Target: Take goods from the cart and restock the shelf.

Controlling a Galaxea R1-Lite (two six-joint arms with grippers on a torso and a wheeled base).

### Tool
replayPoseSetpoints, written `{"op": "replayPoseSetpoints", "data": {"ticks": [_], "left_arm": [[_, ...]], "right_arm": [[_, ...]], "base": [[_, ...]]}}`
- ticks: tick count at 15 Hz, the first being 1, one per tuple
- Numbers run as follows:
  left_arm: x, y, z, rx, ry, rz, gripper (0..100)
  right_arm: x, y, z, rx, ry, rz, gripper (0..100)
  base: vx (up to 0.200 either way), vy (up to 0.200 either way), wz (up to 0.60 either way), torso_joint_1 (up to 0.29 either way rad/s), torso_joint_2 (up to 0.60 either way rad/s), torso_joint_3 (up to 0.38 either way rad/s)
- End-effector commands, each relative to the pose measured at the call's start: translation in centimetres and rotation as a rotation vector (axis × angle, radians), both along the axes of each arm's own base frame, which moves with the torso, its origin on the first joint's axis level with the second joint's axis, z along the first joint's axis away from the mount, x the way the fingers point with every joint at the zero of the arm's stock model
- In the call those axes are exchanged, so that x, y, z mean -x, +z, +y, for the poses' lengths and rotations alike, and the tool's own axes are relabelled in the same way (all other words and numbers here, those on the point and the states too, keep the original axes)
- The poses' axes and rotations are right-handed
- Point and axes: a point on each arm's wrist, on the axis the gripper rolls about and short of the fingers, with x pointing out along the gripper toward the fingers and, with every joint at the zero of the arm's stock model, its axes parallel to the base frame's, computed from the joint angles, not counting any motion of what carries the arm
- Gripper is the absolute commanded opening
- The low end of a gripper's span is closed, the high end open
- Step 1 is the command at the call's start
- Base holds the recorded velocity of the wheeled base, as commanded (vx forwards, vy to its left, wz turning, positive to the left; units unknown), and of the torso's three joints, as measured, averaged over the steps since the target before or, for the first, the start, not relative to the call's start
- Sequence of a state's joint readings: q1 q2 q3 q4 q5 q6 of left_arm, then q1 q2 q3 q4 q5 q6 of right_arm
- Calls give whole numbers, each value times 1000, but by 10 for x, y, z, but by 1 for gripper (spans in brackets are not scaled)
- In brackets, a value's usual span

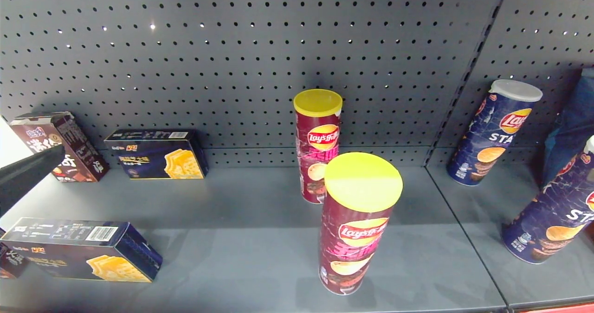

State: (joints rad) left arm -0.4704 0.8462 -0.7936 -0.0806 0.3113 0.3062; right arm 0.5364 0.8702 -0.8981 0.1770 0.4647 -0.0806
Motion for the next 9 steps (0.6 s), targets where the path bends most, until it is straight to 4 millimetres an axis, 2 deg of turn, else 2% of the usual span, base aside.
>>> {"op": "replayPoseSetpoints", "data": {"ticks": [1, 7, 8, 9], "left_arm": [[-4, -1, -2, -6, 0, 14, 100], [-4, -1, -2, -6, 0, 14, 100], [-4, -1, -2, -4, 0, 13, 100], [-4, -1, -2, -3, 1, 12, 100]], "right_arm": [[-13, -3, 15, 32, 64, 48, 100], [-28, -7, 33, 75, 96, 99, 100], [-36, -15, 46, 117, 90, 131, 100], [-38, -17, 49, 127, 93, 141, 100]], "base": [[0, 0, 0, 0, 0, 0], [0, 0, 0, 0, 0, 0], [0, 0, 0, 0, 0, 0], [0, 0, 0, 0, 0, 0]]}}
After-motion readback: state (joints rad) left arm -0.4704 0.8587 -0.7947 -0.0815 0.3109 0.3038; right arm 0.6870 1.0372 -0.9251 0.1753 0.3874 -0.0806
